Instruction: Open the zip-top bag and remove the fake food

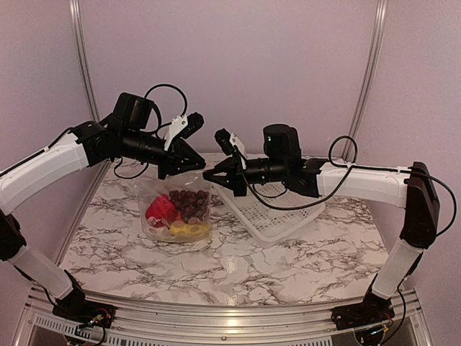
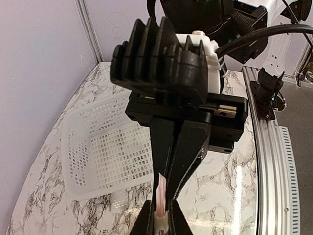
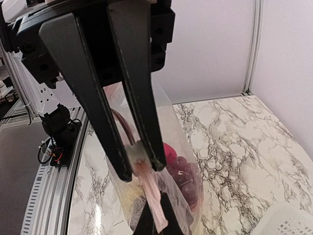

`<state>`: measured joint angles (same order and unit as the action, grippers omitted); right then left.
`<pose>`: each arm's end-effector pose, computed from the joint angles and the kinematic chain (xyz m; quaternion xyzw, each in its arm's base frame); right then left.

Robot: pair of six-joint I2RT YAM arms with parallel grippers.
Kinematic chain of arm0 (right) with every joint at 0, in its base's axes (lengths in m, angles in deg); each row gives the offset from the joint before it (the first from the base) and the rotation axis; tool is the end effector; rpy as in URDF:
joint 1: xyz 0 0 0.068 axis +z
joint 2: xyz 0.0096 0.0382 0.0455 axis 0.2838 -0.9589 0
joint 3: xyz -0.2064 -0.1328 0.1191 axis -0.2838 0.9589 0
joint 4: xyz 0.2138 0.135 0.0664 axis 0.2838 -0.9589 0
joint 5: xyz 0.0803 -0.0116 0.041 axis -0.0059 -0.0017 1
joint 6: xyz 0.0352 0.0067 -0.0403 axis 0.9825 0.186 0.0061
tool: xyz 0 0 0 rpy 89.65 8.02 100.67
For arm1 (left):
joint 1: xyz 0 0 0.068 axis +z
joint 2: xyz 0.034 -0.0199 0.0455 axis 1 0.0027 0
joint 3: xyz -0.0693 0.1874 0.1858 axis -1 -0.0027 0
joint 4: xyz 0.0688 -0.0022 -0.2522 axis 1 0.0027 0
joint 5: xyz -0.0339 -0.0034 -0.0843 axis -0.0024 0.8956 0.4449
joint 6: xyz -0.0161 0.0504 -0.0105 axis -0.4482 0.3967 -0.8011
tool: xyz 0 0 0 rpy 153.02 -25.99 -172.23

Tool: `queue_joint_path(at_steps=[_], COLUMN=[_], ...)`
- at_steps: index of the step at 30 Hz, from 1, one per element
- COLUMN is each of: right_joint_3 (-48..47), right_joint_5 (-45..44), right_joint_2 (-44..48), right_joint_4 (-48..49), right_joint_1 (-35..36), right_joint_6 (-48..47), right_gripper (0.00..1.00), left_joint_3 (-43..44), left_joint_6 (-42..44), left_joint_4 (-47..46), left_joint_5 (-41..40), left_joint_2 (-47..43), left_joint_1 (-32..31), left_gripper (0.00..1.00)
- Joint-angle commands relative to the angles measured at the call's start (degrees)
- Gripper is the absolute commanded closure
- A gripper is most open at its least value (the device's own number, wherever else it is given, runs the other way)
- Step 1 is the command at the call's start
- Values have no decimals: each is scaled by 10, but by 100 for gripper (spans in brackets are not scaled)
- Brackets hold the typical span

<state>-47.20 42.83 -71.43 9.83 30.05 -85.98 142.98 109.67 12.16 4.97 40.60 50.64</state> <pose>0.2639 0.3097 0.3106 -0.4961 0.5923 0.4449 0.4530 0.2501 -0.2280 0.3869 0.5544 0.6171 -0.2928 0.4755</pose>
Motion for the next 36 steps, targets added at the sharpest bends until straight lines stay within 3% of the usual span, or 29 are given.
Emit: queue_joint_path(at_steps=[1, 22, 36], right_joint_3=[9, 44, 48], right_joint_5=[-3, -34, -26], right_joint_2=[28, 44, 32], right_joint_4=[22, 59, 89], right_joint_1=[-21, -60, -107], right_joint_6=[18, 37, 66], right_gripper=[100, 100, 100], left_joint_3=[-14, -68, -119], left_joint_6=[13, -20, -55], left_joint_4=[53, 72, 97], left_joint_5=[-26, -79, -144], left_joint_2=[-31, -114, -200], left_joint_1=[16, 100, 121], left_gripper=[97, 100, 100])
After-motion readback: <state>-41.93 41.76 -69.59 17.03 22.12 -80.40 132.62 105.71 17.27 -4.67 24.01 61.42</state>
